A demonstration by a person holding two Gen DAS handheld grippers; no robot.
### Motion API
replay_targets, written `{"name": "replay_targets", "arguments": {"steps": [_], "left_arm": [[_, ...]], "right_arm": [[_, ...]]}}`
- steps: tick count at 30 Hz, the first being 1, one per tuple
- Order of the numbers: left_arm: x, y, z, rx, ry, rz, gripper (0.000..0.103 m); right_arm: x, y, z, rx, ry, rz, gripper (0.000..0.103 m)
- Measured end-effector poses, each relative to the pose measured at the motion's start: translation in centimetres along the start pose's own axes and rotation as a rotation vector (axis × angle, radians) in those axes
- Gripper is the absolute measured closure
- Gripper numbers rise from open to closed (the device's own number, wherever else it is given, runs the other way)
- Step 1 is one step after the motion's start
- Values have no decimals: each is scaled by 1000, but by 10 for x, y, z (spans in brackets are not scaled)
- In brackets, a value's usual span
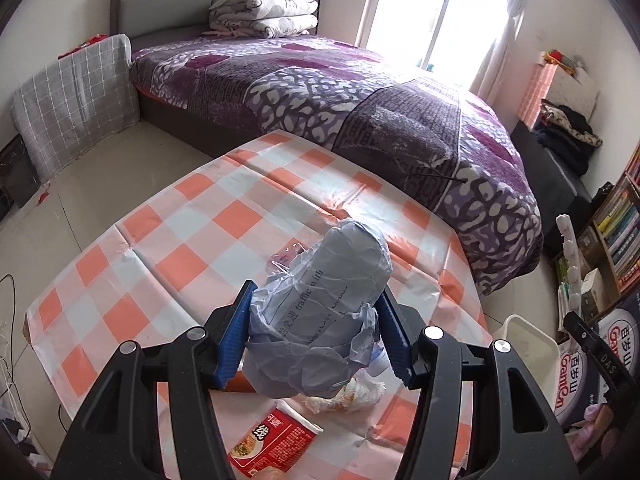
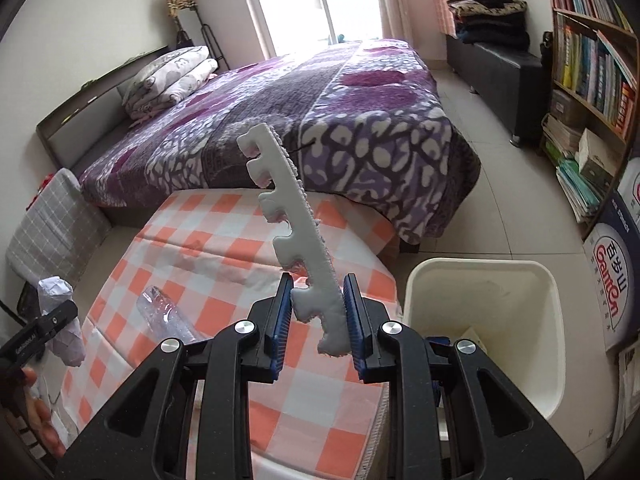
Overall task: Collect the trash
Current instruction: 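Carry both to the bin and open the right tool to drop the foam strip, then open the left tool to drop the wrapped bundle into the bin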
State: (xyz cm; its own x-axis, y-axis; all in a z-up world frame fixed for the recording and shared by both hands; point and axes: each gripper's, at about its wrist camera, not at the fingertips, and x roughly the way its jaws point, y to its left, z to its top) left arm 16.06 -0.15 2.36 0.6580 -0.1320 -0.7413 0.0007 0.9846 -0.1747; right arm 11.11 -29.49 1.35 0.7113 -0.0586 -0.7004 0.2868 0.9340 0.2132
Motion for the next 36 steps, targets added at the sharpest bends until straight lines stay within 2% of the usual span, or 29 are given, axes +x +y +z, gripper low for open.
{"name": "replay_targets", "arguments": {"steps": [11,17,19,20,21,23,30,36], "left_arm": [[9,-56,-16,90,2,-51,45],[15,-91,-27,125,29,-114,45],[17,-103,-31,140,37,-133,45],[18,-110,-34,147,41,-143,45],[19,-117,-36,156,47,-154,45],[22,-129,-41,170,58,-172,45],[30,-176,-65,235,108,-234,45],[37,-213,-85,287,149,-287,45]], "right_arm": [[-12,-79,7,242,19,-61,78],[-14,-117,3,323,47,-119,75],[-16,-128,1,341,49,-142,61],[-17,-133,1,351,47,-150,46],[-19,-138,0,364,42,-161,41],[-22,-146,-1,371,38,-167,40],[-34,-169,-4,401,6,-205,28],[-43,-181,-5,405,-20,-226,23]]}}
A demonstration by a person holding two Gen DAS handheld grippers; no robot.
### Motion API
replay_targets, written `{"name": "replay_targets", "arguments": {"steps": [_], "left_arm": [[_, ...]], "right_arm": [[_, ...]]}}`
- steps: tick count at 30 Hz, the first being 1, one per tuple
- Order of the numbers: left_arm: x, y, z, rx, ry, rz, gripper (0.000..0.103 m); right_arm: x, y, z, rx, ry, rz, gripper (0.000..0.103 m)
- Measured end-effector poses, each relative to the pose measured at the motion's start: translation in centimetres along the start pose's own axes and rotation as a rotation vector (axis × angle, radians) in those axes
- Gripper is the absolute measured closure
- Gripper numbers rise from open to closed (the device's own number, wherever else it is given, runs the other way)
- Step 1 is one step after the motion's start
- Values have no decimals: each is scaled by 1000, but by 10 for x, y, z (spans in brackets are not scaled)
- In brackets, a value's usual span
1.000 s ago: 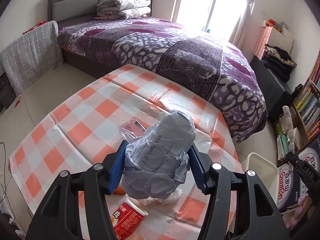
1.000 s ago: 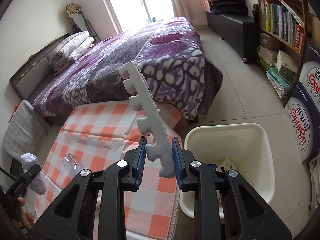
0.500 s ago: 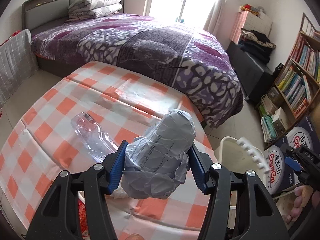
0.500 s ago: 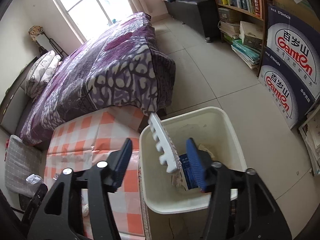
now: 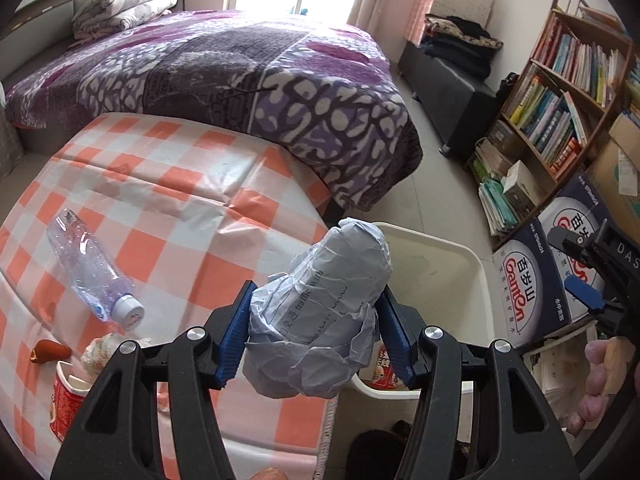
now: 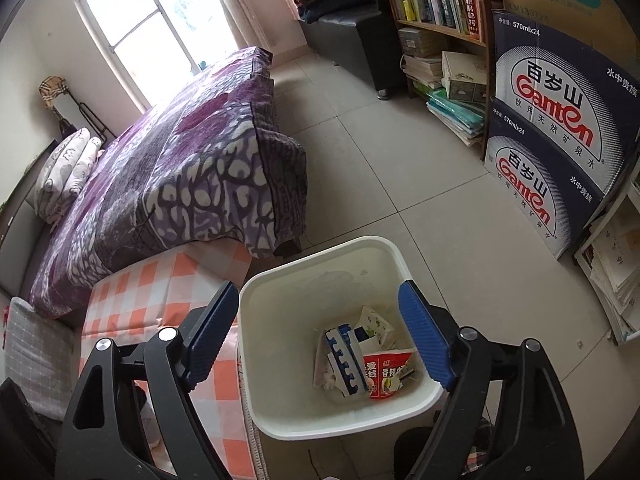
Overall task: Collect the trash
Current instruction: 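Open the left tool to drop the wrapped bundle into the bin, then grasp the red snack cup with the left tool while the right tool grasps the white tissue ball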
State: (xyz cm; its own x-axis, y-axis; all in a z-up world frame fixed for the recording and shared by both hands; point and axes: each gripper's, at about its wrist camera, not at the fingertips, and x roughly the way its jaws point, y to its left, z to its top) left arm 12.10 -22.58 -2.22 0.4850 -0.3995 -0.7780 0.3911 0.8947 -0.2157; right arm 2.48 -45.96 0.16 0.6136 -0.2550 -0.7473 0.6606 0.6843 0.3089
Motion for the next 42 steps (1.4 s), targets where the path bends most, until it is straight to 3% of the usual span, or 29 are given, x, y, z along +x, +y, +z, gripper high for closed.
{"name": "replay_targets", "arguments": {"steps": [8,10,11,13,18,28,34,42], "left_arm": [[18,-45,-10,86,15,-95,45],[18,-50,-12,94,11,-157,38],[18,-53,-13,103,15,-178,29],[16,-55,-12,101,9,-216,25],[14,-50,-10,84,16,-201,22],[5,-14,-16,104,12,-1,22],[5,25,-22,116,29,157,22],[5,85,-32,56,118,288,22]], "right_arm": [[-11,-14,8,16,-58,-25,18],[-14,-16,8,16,-75,-31,16],[-17,-18,9,18,-88,-35,14],[-21,-20,9,24,-110,-38,11],[-24,-19,9,30,-140,-51,7],[-23,22,-7,-84,-174,-90,7],[-16,55,-20,-134,-140,-65,7],[-2,101,-44,-215,-59,-19,7]]}}
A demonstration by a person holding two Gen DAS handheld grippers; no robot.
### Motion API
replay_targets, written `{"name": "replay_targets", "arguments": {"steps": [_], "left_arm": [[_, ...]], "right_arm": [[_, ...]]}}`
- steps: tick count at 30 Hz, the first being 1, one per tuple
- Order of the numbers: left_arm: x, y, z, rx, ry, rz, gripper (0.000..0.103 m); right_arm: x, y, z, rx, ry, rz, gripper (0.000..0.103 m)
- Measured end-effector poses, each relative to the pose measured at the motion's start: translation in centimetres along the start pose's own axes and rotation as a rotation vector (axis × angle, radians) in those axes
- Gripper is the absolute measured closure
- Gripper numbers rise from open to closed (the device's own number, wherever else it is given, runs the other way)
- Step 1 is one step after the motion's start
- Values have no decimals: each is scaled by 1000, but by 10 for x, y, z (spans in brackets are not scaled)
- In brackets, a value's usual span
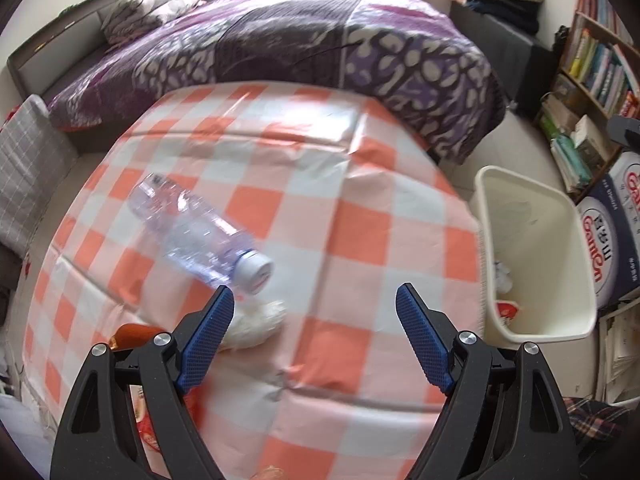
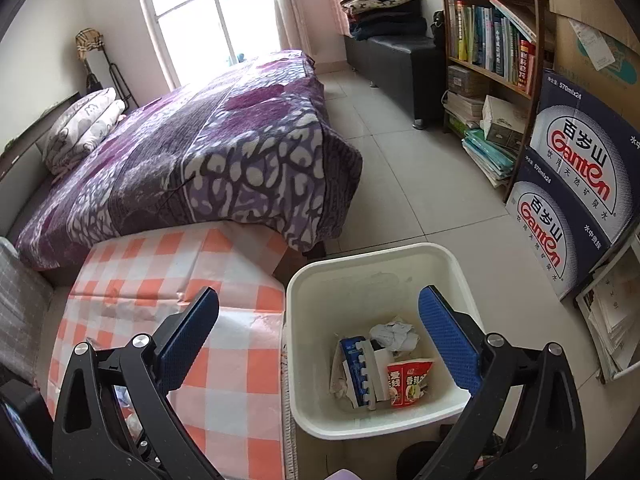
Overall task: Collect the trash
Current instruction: 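Grasp the red snack cup with the left tool while the right tool grasps the white tissue ball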
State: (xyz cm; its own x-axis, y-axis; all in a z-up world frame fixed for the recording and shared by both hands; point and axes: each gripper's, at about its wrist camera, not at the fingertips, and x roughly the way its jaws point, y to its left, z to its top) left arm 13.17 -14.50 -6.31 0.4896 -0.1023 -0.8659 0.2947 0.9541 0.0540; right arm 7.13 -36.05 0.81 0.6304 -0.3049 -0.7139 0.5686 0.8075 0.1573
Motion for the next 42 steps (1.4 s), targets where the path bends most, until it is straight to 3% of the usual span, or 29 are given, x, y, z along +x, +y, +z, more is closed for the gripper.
{"name": "replay_targets", "arguments": {"steps": [7,17,22,24,25,28,35,42], "left_arm": [[10,43,-15,7,114,66,22],[30,85,-55,47,308,72,22],[40,101,-72,30,360,51,23],[41,108,-78,24,370,26,49],[41,112,-81,9,379,4,48],[34,128,-83,-45,362,-39,50],[1,182,-74,-194,257,-27,50],[-15,219,-68,-304,210,-25,50]], "right_arm": [[9,34,-12,-67,48,28,7],[24,87,-36,-175,126,73,7],[32,115,-52,-232,173,104,7],[35,130,-60,-269,192,123,7],[35,135,-63,-281,200,131,7],[40,151,-76,-315,254,165,7],[69,183,-128,-241,499,246,7],[73,224,-157,-320,459,201,7]]}}
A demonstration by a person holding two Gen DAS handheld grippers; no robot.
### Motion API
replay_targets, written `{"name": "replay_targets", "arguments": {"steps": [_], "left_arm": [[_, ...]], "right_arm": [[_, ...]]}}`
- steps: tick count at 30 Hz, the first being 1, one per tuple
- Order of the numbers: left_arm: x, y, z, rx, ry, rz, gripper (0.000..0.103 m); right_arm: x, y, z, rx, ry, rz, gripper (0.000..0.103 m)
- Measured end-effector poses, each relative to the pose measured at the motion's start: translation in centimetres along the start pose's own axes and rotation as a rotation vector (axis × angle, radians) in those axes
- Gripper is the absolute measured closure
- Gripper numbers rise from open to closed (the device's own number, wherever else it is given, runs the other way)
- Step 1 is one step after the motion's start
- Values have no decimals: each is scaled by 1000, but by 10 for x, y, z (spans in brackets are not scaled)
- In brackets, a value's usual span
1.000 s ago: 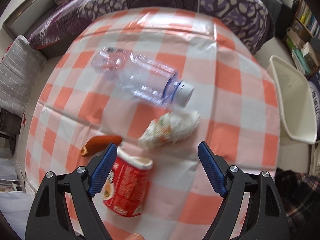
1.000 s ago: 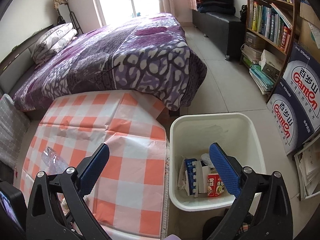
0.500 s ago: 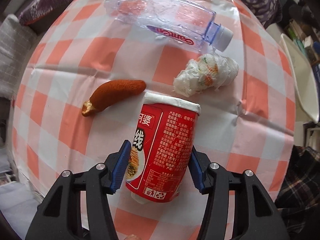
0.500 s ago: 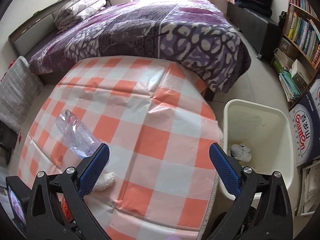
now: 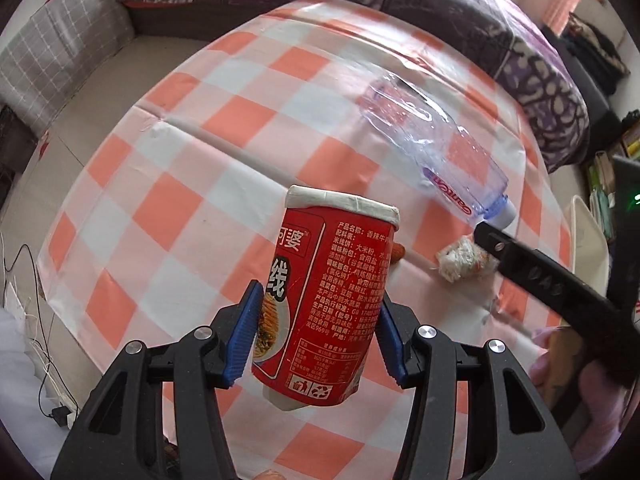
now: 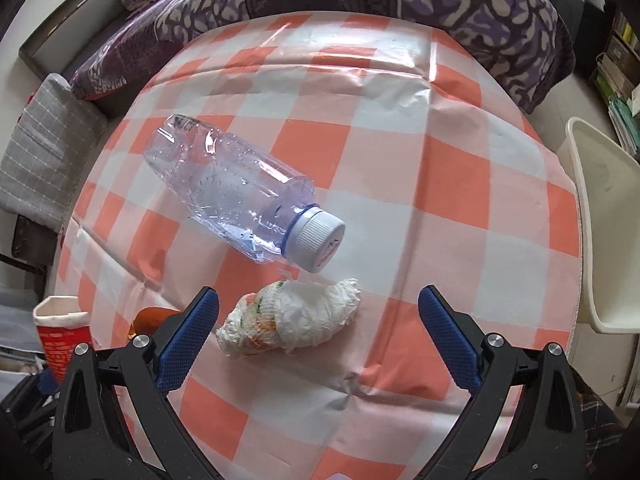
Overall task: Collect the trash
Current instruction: 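Grasp the red snack cup with the left tool while the right tool grasps the white tissue ball, then carry both to the bin and open the right tool to drop the tissue ball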
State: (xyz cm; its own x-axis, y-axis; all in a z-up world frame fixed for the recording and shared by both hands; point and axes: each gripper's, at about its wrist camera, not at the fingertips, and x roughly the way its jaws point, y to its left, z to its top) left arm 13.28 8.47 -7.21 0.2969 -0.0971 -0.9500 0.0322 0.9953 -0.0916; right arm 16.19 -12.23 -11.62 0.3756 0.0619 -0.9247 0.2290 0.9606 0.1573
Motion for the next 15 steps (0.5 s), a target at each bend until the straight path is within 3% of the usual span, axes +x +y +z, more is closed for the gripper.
{"name": "replay_targets", "arguments": {"steps": [4,5,7,8,11,15], "left_arm": [[0,7,5,-9,1,2,50],[1,8,5,-12,1,5,50],[1,11,6,-21,0,4,50],[-1,14,7,-27,-3,3,50],[-8,20,8,-48,-32,5,50],[-24,26,13,-85,-110,5,50]], "right_arm": [[16,7,-3,-40,24,-42,13],[20,9,-3,-59,21,-54,18],[18,14,-3,-98,-20,-59,44],[16,18,-1,-117,-18,-27,50],[11,18,0,-109,4,55,54],[-8,21,0,-121,-41,111,54]]}}
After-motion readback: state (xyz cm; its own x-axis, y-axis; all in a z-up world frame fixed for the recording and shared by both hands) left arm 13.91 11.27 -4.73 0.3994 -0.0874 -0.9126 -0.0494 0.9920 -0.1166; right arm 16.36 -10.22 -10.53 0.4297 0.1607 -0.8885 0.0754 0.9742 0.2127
